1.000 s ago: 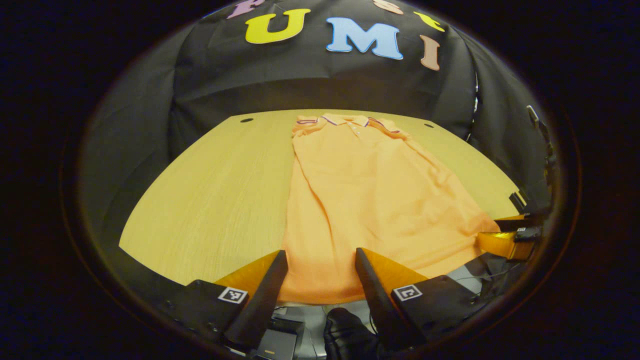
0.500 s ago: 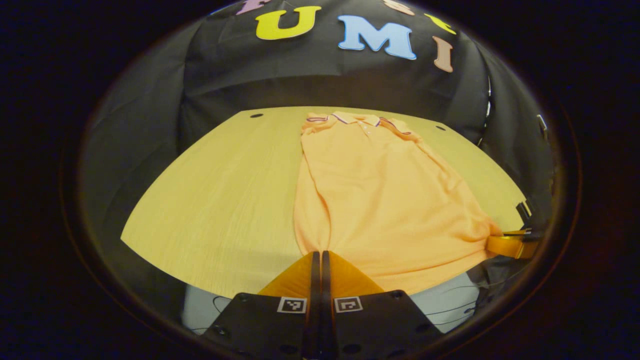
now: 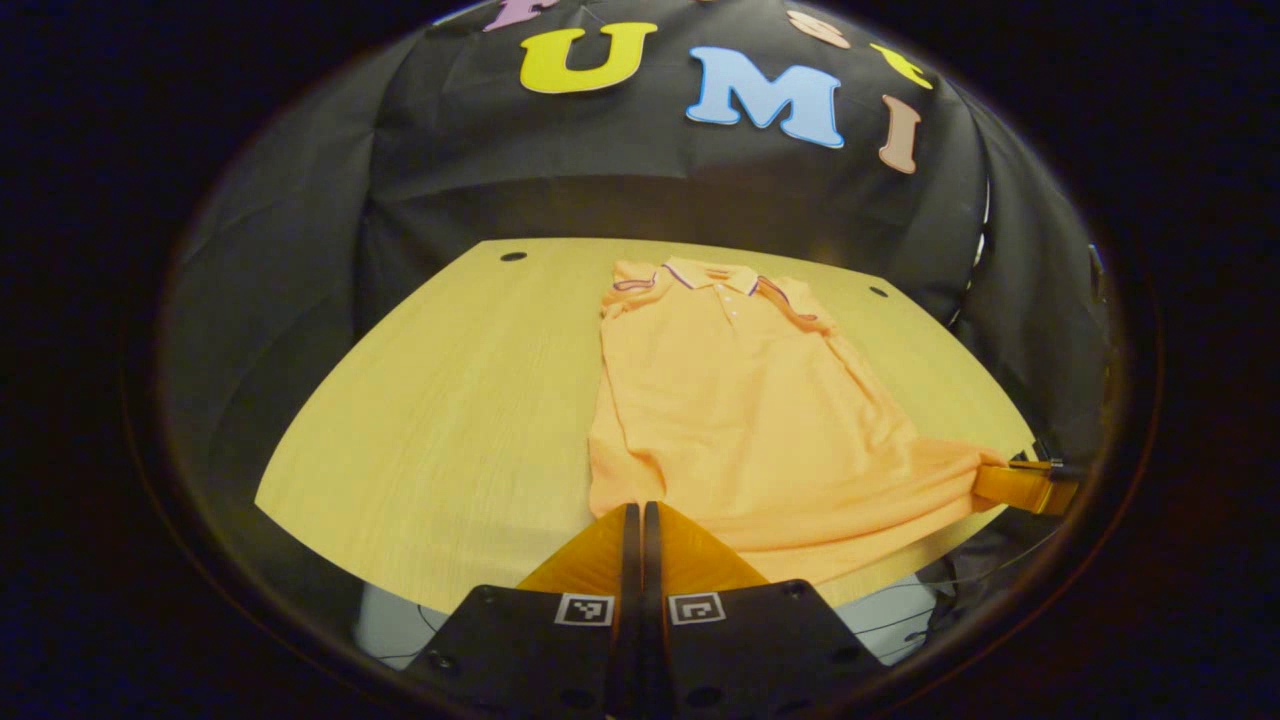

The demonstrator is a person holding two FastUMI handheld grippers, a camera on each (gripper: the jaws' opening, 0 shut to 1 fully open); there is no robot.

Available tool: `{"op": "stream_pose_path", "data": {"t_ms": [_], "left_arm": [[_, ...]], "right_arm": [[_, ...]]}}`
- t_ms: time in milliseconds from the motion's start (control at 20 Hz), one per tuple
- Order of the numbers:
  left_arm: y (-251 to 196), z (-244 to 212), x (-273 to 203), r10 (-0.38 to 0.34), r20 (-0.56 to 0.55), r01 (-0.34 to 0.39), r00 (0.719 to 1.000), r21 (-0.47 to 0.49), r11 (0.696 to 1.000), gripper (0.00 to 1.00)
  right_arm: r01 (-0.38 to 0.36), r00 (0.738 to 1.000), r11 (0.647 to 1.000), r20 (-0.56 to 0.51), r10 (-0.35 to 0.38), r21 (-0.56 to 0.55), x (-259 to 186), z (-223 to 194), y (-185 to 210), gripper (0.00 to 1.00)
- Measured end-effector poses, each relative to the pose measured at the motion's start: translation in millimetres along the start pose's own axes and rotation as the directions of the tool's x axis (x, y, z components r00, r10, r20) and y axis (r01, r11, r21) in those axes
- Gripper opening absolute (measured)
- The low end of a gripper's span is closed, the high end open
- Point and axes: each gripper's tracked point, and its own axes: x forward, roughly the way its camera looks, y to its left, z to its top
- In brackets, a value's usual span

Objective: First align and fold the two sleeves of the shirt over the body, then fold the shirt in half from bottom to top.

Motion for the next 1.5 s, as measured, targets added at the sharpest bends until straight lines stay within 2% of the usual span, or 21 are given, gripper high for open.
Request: {"op": "stream_pose_path", "data": {"t_ms": [250, 600, 1100, 1500], "left_arm": [[-16.7, 51.9, 11.9, -0.055, 0.033, 0.053, 0.998, 0.050, 0.997, 0.06], [-13.4, 113.8, 62.5, -0.056, 0.061, 0.056, 0.997, -0.002, 0.998, 0.06], [-14.9, 189.5, 138.1, -0.133, 0.068, 0.137, 0.989, -0.067, 0.988, 0.06], [-1.8, 259.7, 208.2, -0.134, 0.098, 0.141, 0.986, -0.068, 0.988, 0.06]], "right_arm": [[0.031, 0.998, 0.999, 0.054, -0.030, -0.019, 2.4, 47.5, -6.6, 0.00], [0.039, 0.996, 0.999, 0.081, -0.041, 0.026, 35.0, 105.8, -15.2, 0.00], [0.087, 0.990, 0.996, 0.106, -0.088, 0.015, 103.3, 185.8, -12.3, 0.00], [0.127, 0.984, 0.992, 0.131, -0.124, -0.014, 161.3, 248.3, -8.9, 0.00]]}}
